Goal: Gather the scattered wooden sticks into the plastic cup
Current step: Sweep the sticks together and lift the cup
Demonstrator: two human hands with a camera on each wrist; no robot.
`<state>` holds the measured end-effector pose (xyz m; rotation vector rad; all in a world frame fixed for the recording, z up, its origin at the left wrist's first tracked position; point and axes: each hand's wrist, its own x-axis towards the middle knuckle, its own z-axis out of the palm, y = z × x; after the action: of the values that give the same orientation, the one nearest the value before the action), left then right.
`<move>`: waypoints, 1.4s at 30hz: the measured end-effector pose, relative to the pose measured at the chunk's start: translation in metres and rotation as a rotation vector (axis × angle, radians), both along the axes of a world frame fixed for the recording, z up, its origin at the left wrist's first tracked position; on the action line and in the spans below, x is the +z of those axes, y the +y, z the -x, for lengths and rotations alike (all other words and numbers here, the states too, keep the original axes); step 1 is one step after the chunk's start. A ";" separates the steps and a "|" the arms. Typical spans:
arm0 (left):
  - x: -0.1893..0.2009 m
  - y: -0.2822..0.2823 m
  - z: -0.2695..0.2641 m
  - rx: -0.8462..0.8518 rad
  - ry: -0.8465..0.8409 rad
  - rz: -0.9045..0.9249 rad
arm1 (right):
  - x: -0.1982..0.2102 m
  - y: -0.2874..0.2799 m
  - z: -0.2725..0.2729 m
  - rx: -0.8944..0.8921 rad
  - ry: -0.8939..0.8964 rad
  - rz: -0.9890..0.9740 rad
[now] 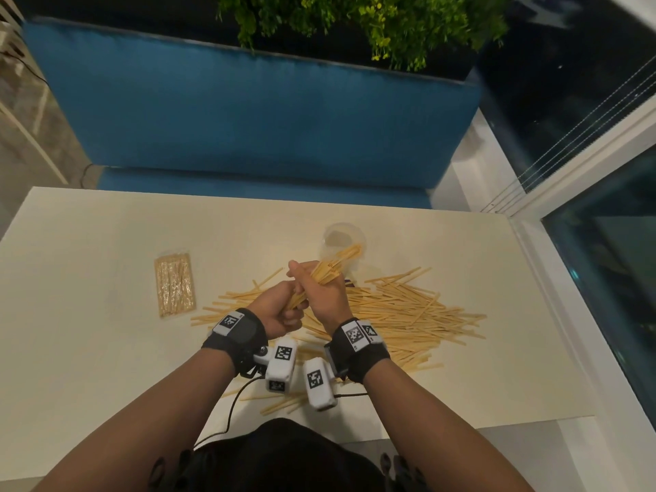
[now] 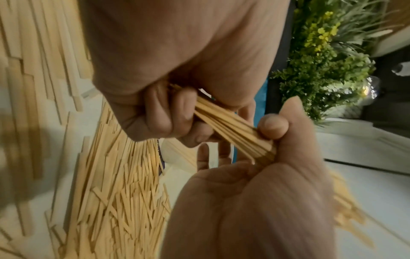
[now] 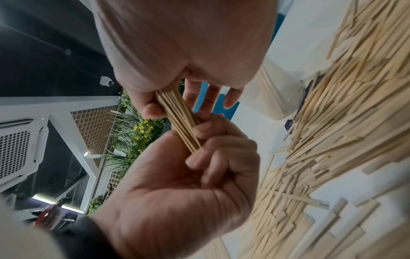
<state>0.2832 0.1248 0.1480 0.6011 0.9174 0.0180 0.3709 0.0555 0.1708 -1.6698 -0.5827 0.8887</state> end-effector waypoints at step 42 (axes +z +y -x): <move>-0.020 0.012 0.027 0.214 0.125 -0.018 | 0.025 -0.030 -0.006 0.341 -0.735 -0.038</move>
<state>0.2563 0.1364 0.1285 0.5227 1.1014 0.1828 0.3773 0.0259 0.1956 -1.8782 -1.4033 0.4598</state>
